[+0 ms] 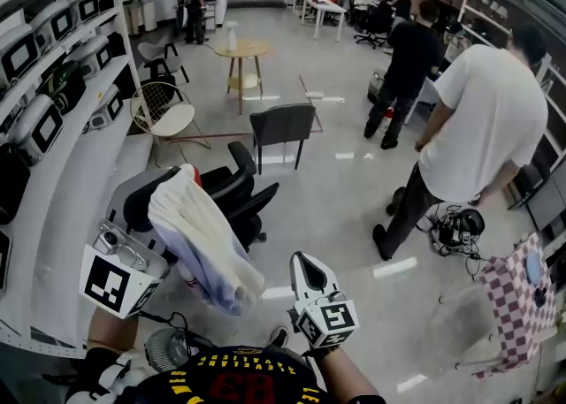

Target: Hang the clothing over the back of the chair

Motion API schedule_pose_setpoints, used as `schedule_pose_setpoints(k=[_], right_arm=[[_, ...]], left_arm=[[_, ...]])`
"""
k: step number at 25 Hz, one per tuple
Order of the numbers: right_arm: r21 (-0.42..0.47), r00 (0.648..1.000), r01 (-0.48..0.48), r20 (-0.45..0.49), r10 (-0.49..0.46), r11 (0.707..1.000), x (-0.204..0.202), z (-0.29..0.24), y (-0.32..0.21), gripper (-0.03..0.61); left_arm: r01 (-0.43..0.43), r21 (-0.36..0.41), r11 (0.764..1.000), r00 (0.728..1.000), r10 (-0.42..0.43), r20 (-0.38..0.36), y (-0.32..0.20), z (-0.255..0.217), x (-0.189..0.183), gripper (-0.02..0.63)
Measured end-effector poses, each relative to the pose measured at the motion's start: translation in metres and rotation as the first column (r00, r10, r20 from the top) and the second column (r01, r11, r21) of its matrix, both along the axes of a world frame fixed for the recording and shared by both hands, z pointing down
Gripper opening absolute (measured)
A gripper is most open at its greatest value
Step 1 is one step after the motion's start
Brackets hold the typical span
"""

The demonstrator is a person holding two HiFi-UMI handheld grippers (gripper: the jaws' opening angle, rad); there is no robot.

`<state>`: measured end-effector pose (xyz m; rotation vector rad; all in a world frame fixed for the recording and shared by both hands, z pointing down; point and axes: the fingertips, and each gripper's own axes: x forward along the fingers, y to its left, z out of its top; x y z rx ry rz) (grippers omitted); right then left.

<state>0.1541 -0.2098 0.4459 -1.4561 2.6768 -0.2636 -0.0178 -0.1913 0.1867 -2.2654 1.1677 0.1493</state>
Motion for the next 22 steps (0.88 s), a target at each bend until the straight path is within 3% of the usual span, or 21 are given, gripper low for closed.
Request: schedule_pose_setpoints(k=[6,11,17,22], right_arm=[[-0.012,0.999,0.038,0.006,-0.038,0.999,0.02,-0.006,-0.039,0.008],[-0.015,0.998,0.063,0.006,-0.063,0.998,0.042,0.003,-0.06,0.008],[-0.058,0.999,0.032,0.008,-0.031,0.998,0.062,0.015,-0.082,0.008],[-0.061,1.0,-0.021,0.006,0.021,0.998,0.064,0.014,-0.105,0.008]], left_arm=[[0.115,0.021,0.993,0.992,-0.116,0.052,-0.066,-0.042,-0.007,0.018],[0.2,-0.055,0.978,0.98,-0.199,0.028,-0.134,-0.057,-0.035,0.018],[0.356,-0.161,0.921,0.934,-0.355,0.039,-0.224,-0.042,-0.102,0.018],[0.421,-0.273,0.865,0.904,-0.425,0.048,-0.297,-0.001,-0.158,0.018]])
